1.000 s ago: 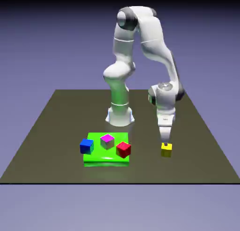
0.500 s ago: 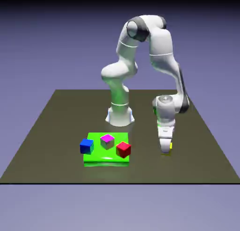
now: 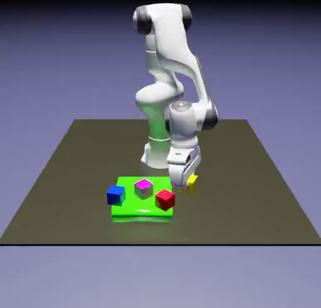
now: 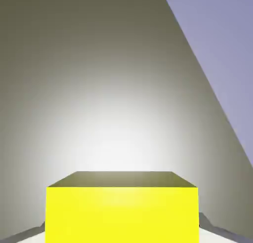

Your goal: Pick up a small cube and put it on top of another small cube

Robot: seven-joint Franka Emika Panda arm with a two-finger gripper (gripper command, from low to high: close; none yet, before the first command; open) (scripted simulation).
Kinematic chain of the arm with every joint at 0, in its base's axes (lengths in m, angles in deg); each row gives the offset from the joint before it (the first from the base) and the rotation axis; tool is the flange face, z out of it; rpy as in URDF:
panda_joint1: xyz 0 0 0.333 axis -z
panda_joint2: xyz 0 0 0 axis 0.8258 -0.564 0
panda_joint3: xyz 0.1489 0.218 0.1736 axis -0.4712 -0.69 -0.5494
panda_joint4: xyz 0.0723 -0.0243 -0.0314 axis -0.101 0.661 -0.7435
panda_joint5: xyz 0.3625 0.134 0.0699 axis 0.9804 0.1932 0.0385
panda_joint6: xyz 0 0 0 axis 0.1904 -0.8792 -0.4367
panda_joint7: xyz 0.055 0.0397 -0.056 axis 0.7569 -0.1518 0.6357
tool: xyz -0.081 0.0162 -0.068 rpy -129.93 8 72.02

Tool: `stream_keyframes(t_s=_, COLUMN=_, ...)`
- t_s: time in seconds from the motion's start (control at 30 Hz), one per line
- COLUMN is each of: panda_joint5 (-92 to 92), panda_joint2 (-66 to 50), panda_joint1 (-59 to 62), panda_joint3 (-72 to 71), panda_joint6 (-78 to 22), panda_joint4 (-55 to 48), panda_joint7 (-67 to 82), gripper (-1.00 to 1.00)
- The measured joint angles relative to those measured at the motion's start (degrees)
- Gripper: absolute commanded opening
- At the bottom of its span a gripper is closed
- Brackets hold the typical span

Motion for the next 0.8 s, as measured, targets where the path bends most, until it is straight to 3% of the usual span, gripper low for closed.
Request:
stream_keyframes(t_s=0.3, panda_joint5=-18.95, panda_joint2=11.64, panda_joint1=12.51, panda_joint3=16.55, panda_joint6=-10.64, panda_joint4=-1.95, panda_joint7=-2.23, gripper=-1.0)
stream_keyframes(t_s=0.7, panda_joint5=10.86, panda_joint2=-7.21, panda_joint1=16.34, panda_joint3=8.48, panda_joint6=1.68, panda_joint4=-0.55, panda_joint7=19.55, gripper=-1.0)
stream_keyframes(t_s=0.73, panda_joint5=11.81, panda_joint2=-7.81, panda_joint1=16.39, panda_joint3=8.17, panda_joint6=2.07, panda_joint4=-0.51, panda_joint7=20.24, gripper=1.0)
stream_keyframes(t_s=0.8, panda_joint5=11.81, panda_joint2=-7.81, panda_joint1=16.59, panda_joint3=8.12, panda_joint6=2.13, panda_joint4=-0.51, panda_joint7=20.24, gripper=1.0)
